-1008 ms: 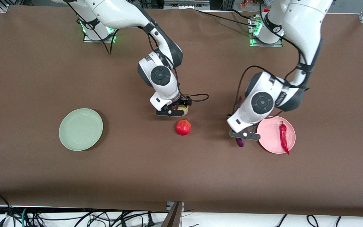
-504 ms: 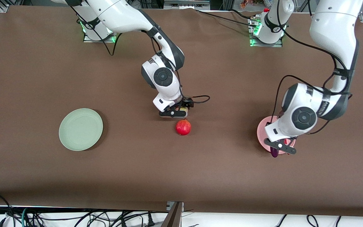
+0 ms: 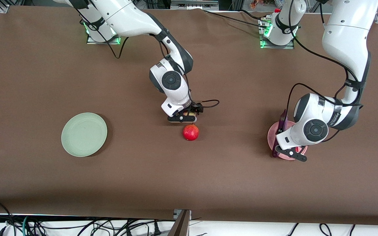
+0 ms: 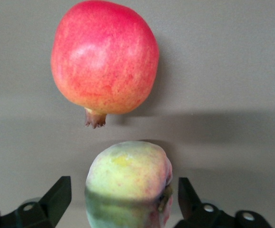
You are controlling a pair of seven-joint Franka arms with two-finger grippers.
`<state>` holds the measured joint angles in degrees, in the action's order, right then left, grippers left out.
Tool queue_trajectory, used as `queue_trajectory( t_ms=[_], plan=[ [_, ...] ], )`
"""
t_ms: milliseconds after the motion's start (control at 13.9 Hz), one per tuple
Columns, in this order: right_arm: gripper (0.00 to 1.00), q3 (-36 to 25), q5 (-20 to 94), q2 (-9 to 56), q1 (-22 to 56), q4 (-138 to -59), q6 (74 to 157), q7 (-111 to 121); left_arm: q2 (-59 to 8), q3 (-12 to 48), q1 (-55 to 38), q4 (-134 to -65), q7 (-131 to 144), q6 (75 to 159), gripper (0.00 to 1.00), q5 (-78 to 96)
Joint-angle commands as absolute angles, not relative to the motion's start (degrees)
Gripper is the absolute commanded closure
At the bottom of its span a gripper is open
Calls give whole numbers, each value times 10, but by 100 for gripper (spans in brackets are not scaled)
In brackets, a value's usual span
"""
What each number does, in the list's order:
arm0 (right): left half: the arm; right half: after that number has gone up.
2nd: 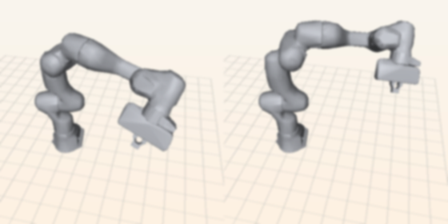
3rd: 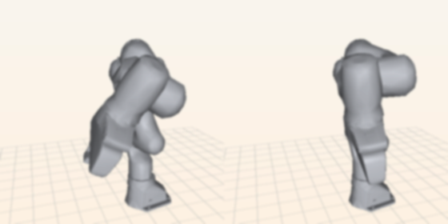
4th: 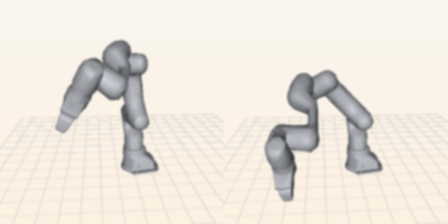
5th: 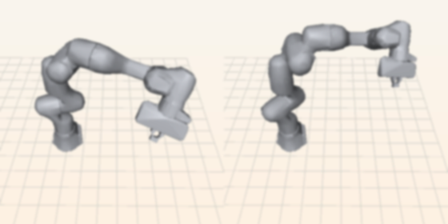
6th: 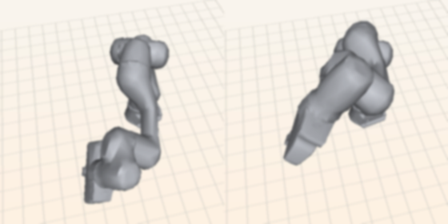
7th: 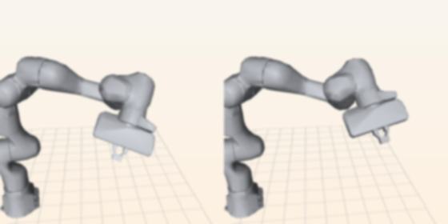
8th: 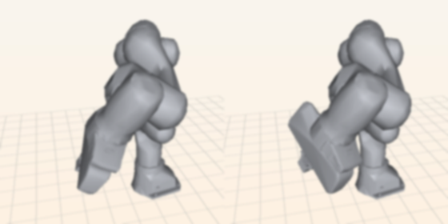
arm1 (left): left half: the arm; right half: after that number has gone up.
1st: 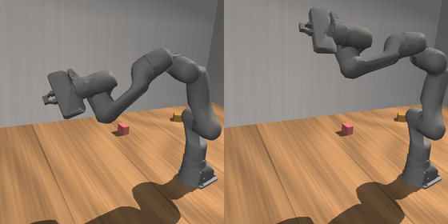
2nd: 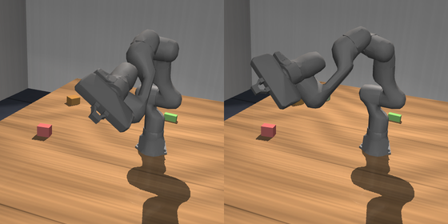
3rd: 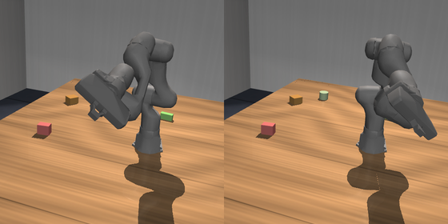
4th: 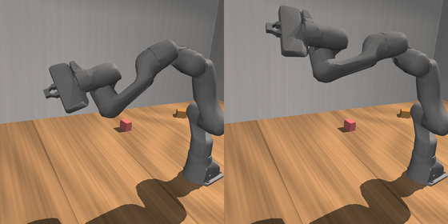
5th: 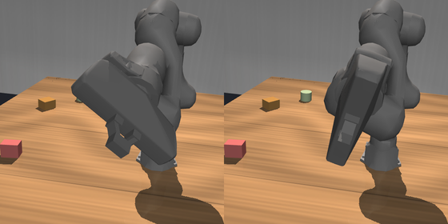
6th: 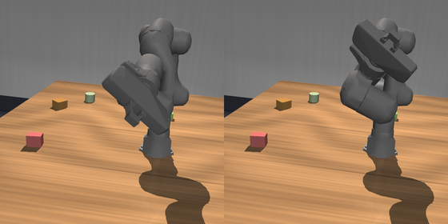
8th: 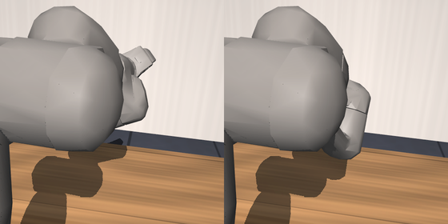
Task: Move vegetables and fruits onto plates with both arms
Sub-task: 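Lower the purple eggplant onto the pink plate and open the left gripper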
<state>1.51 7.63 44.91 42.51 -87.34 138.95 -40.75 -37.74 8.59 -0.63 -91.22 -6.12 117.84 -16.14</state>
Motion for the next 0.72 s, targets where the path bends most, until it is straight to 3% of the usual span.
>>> queue_trajectory(
  t_ms=[0,144,288,504,648],
  plan=[
    [26,12,76,460,430,-860,1395,-410,-312,99,2,-906,-67,1133,0,-163],
    [54,12,76,460,430,-860,1395,-410,-244,98,-1,-905,-66,1094,0,-134],
    [68,12,76,459,430,-860,1395,-407,-187,98,1,-899,-65,1044,0,-128],
    [69,11,76,441,426,-860,1380,-400,-172,96,2,-828,-64,935,0,-130],
    [69,7,76,405,416,-858,1313,-392,-177,97,-4,-746,-58,906,0,-127]
  ],
)
